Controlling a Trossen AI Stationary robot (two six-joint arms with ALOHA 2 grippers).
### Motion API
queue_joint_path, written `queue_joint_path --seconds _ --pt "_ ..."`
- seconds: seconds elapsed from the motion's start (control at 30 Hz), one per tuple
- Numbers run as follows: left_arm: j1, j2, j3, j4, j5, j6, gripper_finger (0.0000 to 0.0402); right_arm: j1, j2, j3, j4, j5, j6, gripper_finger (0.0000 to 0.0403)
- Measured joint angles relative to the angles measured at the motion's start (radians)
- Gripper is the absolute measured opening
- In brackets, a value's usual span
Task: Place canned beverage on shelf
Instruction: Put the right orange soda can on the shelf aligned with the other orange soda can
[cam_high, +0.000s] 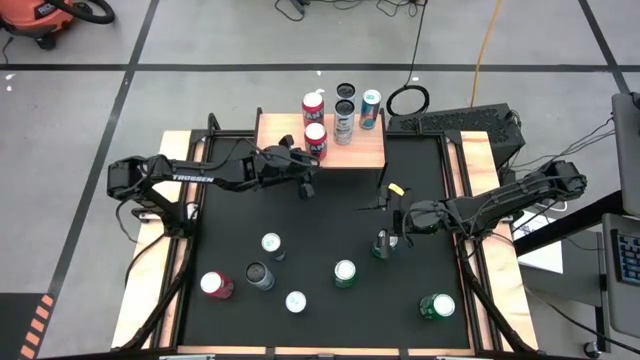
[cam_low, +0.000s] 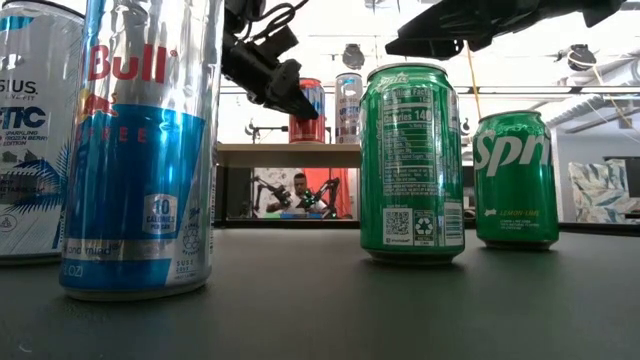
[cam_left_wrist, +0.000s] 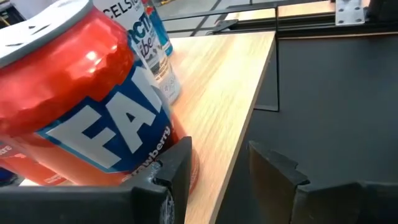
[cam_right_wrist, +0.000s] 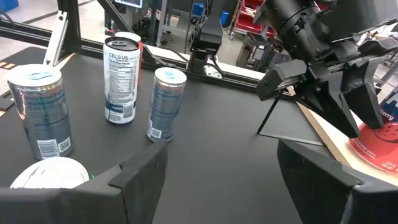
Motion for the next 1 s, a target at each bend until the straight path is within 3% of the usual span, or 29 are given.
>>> queue_joint_path --seconds 0.6,0.73,0.9,1.0 --pt "-0.02 0.0 0.0 -0.025 -0.107 -0.036 0.015 0.0 0.0 0.0 0.0 0.0 0.003 0.0281" --pt "-0.056 0.0 0.0 0.031 -0.122 -0.036 0.015 0.0 0.0 0.0 0.0 0.0 0.003 0.0281" --pt "-0.097 0.017 0.0 0.112 -0.244 -0.035 0.015 0.0 0.0 0.0 0.0 0.0 0.003 0.0281" --pt "-0.103 0.047 0.0 0.172 -0.245 -0.028 0.015 0.0 0.0 0.0 0.004 0.0 0.002 0.0281"
